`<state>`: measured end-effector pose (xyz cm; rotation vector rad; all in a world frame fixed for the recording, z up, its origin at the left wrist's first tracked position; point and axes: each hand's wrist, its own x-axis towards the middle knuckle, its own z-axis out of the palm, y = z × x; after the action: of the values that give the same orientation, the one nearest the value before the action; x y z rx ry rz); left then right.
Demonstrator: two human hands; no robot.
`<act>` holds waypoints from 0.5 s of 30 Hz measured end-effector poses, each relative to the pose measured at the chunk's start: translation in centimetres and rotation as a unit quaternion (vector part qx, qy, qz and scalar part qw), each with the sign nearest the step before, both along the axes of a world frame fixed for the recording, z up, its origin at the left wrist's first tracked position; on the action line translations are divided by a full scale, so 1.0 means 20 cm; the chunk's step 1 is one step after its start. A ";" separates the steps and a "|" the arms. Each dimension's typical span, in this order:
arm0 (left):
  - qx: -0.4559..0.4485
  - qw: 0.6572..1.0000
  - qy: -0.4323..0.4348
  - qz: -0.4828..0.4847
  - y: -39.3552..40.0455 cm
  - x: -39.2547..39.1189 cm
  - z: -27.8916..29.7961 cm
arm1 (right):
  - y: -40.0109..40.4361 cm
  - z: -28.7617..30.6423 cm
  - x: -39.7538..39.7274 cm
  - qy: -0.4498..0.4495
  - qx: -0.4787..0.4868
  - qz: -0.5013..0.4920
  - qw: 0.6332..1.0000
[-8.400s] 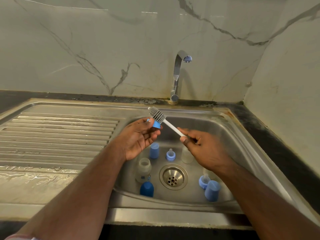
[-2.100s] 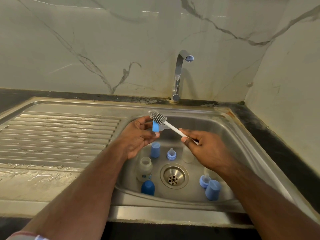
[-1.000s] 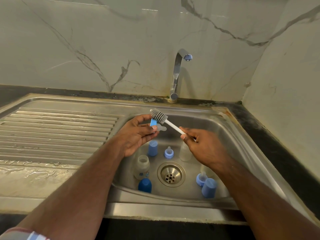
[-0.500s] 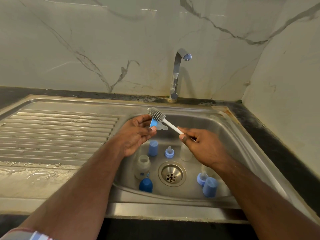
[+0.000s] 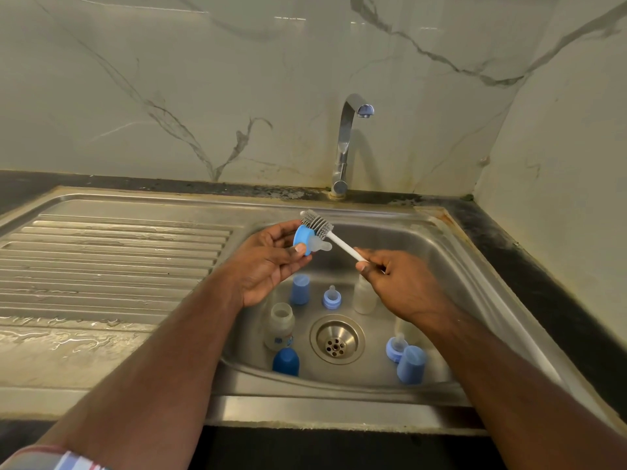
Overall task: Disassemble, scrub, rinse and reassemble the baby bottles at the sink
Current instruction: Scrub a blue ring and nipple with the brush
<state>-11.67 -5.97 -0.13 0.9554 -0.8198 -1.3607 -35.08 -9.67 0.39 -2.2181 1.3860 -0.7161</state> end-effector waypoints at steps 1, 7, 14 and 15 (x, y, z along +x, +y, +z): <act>0.000 1.000 0.000 -0.004 0.00 0.00 0.00 | 0.00 0.00 0.00 -0.003 0.001 -0.004 1.000; -0.005 1.000 0.031 0.004 0.01 0.00 0.01 | 0.03 0.00 0.01 -0.037 0.017 0.022 0.999; -0.009 0.998 0.063 -0.010 0.02 -0.02 0.02 | 0.00 -0.01 -0.01 -0.032 0.003 0.008 0.999; -0.010 0.998 0.068 -0.007 0.02 -0.02 0.02 | 0.01 -0.01 -0.01 -0.048 0.004 0.013 0.999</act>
<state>-11.98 -5.61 0.33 0.8331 -0.7372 -1.4095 -35.19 -9.40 0.18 -2.1610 1.3081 -0.7955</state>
